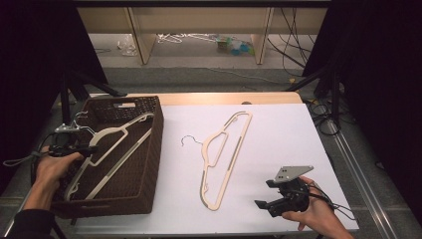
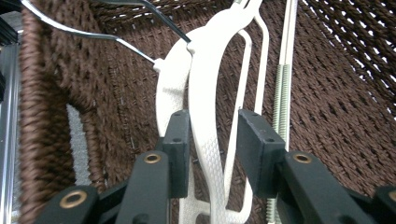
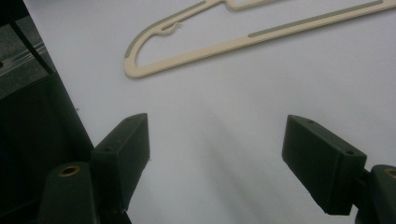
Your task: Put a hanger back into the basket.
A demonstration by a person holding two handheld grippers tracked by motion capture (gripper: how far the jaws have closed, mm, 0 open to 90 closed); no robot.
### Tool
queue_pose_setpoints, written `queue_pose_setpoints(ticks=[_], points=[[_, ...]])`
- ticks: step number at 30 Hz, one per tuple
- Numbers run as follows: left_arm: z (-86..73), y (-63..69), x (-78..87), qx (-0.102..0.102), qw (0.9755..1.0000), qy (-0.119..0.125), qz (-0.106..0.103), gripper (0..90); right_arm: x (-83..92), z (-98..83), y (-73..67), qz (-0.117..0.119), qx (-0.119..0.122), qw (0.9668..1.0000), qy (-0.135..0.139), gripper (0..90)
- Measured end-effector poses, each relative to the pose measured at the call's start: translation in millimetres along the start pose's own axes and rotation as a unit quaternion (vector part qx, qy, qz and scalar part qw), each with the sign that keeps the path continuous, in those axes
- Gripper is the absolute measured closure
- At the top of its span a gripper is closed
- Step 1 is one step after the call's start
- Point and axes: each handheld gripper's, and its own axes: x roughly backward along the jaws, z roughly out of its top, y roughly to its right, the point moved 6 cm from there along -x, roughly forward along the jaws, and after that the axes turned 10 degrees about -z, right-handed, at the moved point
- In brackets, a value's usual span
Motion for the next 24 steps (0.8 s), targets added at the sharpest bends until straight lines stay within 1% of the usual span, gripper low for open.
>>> queue_pose_setpoints(ticks=[2,4,6,9,11,12,13,14,16,17,18,19,20,21,22,24], points=[[0.9,-0.9,4.2,0.006,0.9999,0.010,0.010,60.1,-0.5,0.1,0.2,0.001,0.004,1.0000,0.003,24.2],[2.4,0.5,8.3,0.003,0.9997,0.019,0.013,57.1,-0.2,-0.7,-0.3,0.002,0.000,1.0000,-0.002,24.2],[3.9,5.2,12.2,-0.002,0.9996,0.028,0.005,56.2,-0.1,-1.0,-0.5,0.003,-0.002,1.0000,-0.005,24.2],[7.1,15.7,17.4,-0.010,0.9990,0.043,-0.005,52.2,-0.9,-0.8,-0.5,0.002,0.000,1.0000,-0.002,24.2],[10.2,25.4,20.8,-0.016,0.9980,0.059,-0.015,48.9,-2.3,-0.7,-0.8,-0.001,-0.002,1.0000,0.002,24.2],[11.6,30.2,22.8,-0.022,0.9974,0.066,-0.017,48.2,-2.3,-0.9,-1.1,0.000,-0.003,1.0000,0.001,24.2],[13.7,36.8,23.4,-0.018,0.9963,0.081,-0.023,46.8,-2.5,-1.0,-1.3,0.000,-0.003,1.0000,0.001,24.2],[16.2,45.3,24.8,-0.012,0.9946,0.099,-0.029,45.1,-2.5,-1.1,-1.5,0.001,-0.004,1.0000,0.000,24.2],[17.9,54.9,28.6,-0.017,0.9935,0.107,-0.036,40.8,-2.2,-1.2,-1.7,0.001,-0.007,1.0000,-0.002,24.2],[20.0,62.6,31.0,-0.010,0.9912,0.123,-0.046,38.2,-2.6,-1.1,-1.3,0.001,-0.003,1.0000,0.001,24.2],[21.0,69.0,33.3,-0.008,0.9894,0.134,-0.057,37.2,-2.6,-1.0,-1.2,0.001,-0.003,1.0000,0.002,24.2],[21.4,73.8,35.0,-0.009,0.9884,0.138,-0.063,37.1,-2.2,-1.3,-1.7,0.002,-0.006,1.0000,-0.001,24.2],[21.9,80.2,36.8,-0.013,0.9873,0.143,-0.068,36.5,-2.6,-1.2,-1.5,0.001,-0.007,1.0000,0.000,24.2],[22.2,88.6,38.7,-0.021,0.9867,0.145,-0.071,35.5,-2.3,-1.4,-1.9,0.005,-0.009,0.9999,-0.003,24.2],[22.4,94.3,39.8,-0.025,0.9860,0.147,-0.075,34.0,-3.3,-1.6,-1.5,0.003,-0.008,1.0000,0.000,24.2],[23.0,111.5,43.0,-0.040,0.9833,0.154,-0.089,32.7,-4.1,-1.8,-0.9,0.002,-0.009,1.0000,0.001,24.2]])
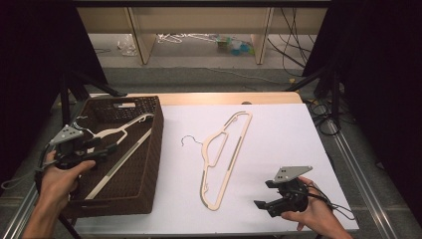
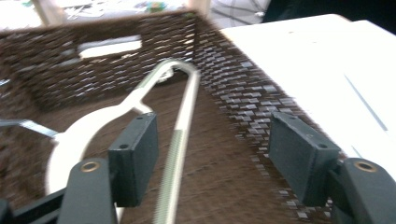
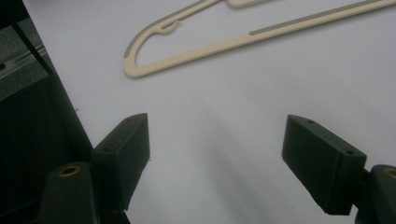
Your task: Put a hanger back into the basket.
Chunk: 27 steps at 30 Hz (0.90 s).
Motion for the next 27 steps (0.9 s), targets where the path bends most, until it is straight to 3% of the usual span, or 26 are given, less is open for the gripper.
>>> queue_pose_setpoints(ticks=[6,8,12,15,18,20,21,24,27], points=[[2.4,42.7,-4.2,-0.025,0.9991,0.009,-0.034,28.3,-1.2,-0.2,1.1,0.003,0.002,1.0000,-0.001,23.9],[3.7,58.1,-6.8,-0.036,0.9982,0.017,-0.046,27.2,-1.7,-0.2,1.3,0.002,-0.002,1.0000,-0.001,23.6],[2.2,83.8,-14.1,-0.062,0.9957,0.006,-0.069,20.5,-3.5,1.4,1.9,-0.002,-0.007,0.9999,0.013,19.3],[0.4,101.8,-19.9,-0.074,0.9936,0.019,-0.083,20.5,-2.6,2.9,1.7,-0.004,-0.008,0.9999,0.013,17.1],[-4.0,116.6,-25.0,-0.075,0.9917,0.031,-0.100,19.4,-2.5,4.7,1.5,-0.004,-0.007,0.9997,0.022,17.1],[-7.4,125.9,-28.6,-0.086,0.9896,0.031,-0.111,19.4,-2.5,5.2,2.1,-0.006,-0.008,0.9996,0.026,17.0],[-9.3,131.0,-30.8,-0.082,0.9896,0.031,-0.114,19.3,-2.6,5.4,2.8,-0.007,-0.008,0.9995,0.029,17.0],[-12.6,143.9,-36.0,-0.098,0.9876,0.029,-0.119,18.2,-2.2,5.0,4.1,-0.011,-0.015,0.9993,0.032,17.0],[-15.3,153.8,-38.4,-0.099,0.9862,0.036,-0.128,17.9,-1.2,5.8,5.0,-0.014,-0.018,0.9990,0.037,16.9]])
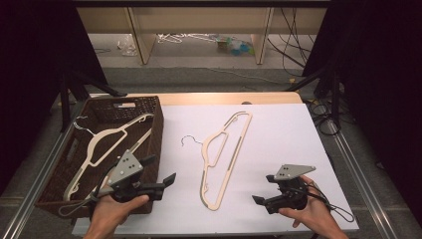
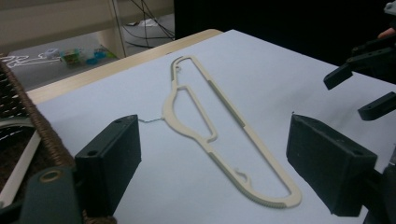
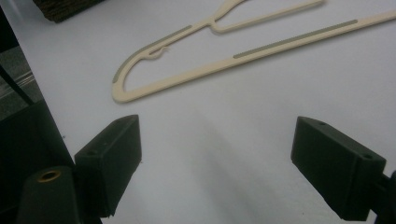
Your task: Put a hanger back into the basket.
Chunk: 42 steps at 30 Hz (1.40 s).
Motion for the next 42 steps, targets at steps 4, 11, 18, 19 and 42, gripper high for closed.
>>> queue_pose_setpoints(ticks=[4,11,18,19,42], points=[[-7.5,13.1,-8.4,-0.010,0.9998,-0.004,-0.016,17.1,0.4,-0.2,-0.3,-0.005,0.000,1.0000,0.001,17.0],[-24.3,20.9,-20.0,-0.012,0.9997,0.002,-0.021,17.2,-3.9,-0.7,0.6,-0.006,0.000,1.0000,0.002,17.0],[-38.7,28.7,-26.2,-0.022,0.9994,0.003,-0.028,17.2,-11.8,1.8,-0.2,-0.034,-0.032,0.9989,-0.010,17.0],[-41.8,29.2,-27.2,-0.020,0.9995,0.000,-0.026,17.2,-13.4,1.8,1.6,-0.042,-0.030,0.9986,-0.016,17.0],[-63.6,27.6,-33.4,-0.011,0.9995,-0.027,-0.014,18.5,-112.6,46.6,-12.1,-0.099,-0.067,0.9905,-0.068,18.3]])
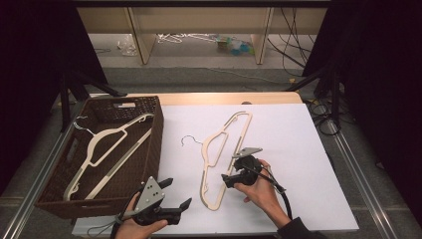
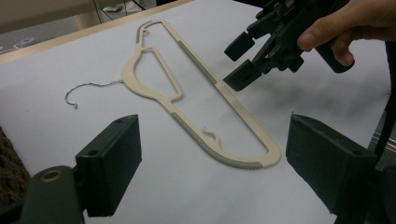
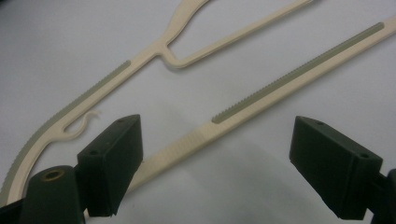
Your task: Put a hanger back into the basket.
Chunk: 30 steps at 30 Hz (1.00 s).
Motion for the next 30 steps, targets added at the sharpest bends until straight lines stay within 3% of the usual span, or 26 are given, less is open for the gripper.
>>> queue_pose_setpoints(ticks=[3,6,11,14,17,18,20,23,26,27,30], points=[[-0.5,-0.5,0.1,0.001,1.0000,0.000,-0.002,18.5,-14.2,2.2,0.5,-0.011,-0.002,0.9999,-0.004,17.5],[-0.9,0.4,-0.9,0.000,1.0000,0.001,-0.007,18.6,-15.9,1.4,-1.3,-0.012,-0.011,0.9997,-0.021,17.7],[-2.4,0.7,-1.9,0.003,1.0000,-0.003,-0.006,19.1,-24.5,3.7,-0.1,-0.020,0.006,0.9995,-0.024,17.3],[-2.9,0.6,-2.4,0.001,0.9999,-0.004,-0.012,19.1,-28.5,1.9,-1.4,-0.028,0.035,0.9983,-0.038,17.1],[-3.2,0.5,-2.6,0.001,0.9999,-0.005,-0.011,19.2,-26.7,0.6,-2.3,-0.024,0.023,0.9982,-0.050,18.4],[-3.6,0.4,-2.5,-0.001,0.9999,-0.008,-0.008,19.3,-27.6,1.2,-0.4,-0.023,0.034,0.9982,-0.043,19.4],[-4.2,0.4,-2.4,-0.004,0.9999,-0.011,-0.008,19.8,-23.7,-0.1,-1.1,-0.021,0.033,0.9975,-0.059,24.5],[-4.5,0.9,-2.3,-0.006,0.9998,-0.011,-0.012,19.9,-22.5,-0.3,1.5,-0.012,0.044,0.9971,-0.062,27.4],[-4.6,1.3,-2.3,-0.005,0.9999,-0.007,-0.013,20.2,-19.1,-1.3,7.4,-0.005,0.052,0.9961,-0.071,36.1],[-4.5,1.5,-2.0,-0.004,0.9998,-0.007,-0.015,21.3,-16.5,-2.8,9.0,-0.003,0.045,0.9956,-0.082,40.0],[-4.3,1.8,-0.7,-0.006,0.9998,-0.008,-0.015,22.2,-15.9,-2.9,11.5,-0.003,0.050,0.9951,-0.085,41.9]])
